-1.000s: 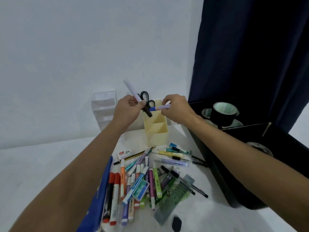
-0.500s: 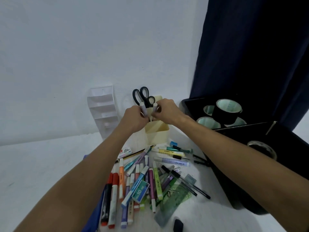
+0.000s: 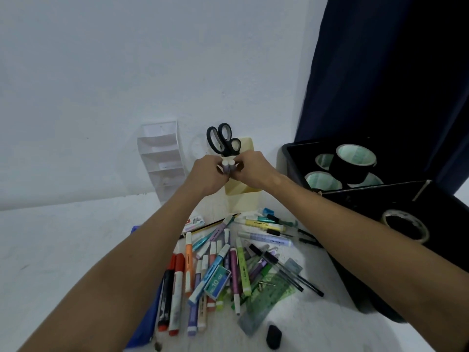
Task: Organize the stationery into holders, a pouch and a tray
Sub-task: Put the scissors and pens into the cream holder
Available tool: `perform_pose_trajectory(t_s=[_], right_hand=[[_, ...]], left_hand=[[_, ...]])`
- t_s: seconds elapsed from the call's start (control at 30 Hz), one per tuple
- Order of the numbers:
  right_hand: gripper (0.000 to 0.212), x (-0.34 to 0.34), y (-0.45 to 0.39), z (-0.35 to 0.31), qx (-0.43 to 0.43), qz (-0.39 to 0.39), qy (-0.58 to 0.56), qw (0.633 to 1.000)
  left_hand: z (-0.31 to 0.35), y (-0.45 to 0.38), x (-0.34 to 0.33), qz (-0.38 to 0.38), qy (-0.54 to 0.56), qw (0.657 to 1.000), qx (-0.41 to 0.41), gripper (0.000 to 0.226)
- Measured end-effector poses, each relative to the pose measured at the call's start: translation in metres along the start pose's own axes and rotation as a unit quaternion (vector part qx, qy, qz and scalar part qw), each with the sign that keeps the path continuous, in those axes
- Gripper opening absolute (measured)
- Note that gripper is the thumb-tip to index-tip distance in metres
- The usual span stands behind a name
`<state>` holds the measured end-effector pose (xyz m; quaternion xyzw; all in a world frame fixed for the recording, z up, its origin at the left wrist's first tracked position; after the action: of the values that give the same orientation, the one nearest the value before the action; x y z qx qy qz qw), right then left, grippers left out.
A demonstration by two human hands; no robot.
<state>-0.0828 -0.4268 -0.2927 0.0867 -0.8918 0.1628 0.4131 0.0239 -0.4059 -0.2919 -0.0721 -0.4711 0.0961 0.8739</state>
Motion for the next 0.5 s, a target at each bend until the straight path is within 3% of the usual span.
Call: perform_pose_trajectory(t_s=[0.07,0.17,0.3,0.4,0.5], right_hand=[[0.034,0.000,0.002,0.000,0.001,0.005,-0.005,1.000],[0.042,0.009,0.012,-0.004,0.011,0.044,-0.008,0.999],[0.040,0.020,0.030,-0.029,0.075,0.093,-0.034,0.992],[0.033,0.002,0.051,-0.058,0.125,0.027,-0.040,0.991],[0.019,-0.041,0.093,-0.097,0.218,-0.116,-0.023,0.969]], left_hand=[[-0.001,0.004,0.007,0.006,0.009,1.000,-0.004,0.008],[-0.008,0.018,0.022,0.028,0.013,1.000,0.002,0.030],[-0.034,0.053,0.039,-0.006,0.005,0.999,0.032,0.032],[-0.072,0.095,0.048,-0.081,-0.059,0.991,0.090,0.027],[-0.105,0.149,0.047,-0.155,-0.109,0.972,0.137,0.013]])
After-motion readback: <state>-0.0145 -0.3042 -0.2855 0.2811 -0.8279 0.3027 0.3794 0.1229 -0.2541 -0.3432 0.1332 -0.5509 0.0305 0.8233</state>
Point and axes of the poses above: each hand's wrist, its own y-axis away from the middle knuckle, its own x-axis out of the back of the hand, z = x × y, the point moved 9 cm from there along -y, towards the middle knuckle, and after that the axes turned 7 degrees about z, right-handed, at the moved point
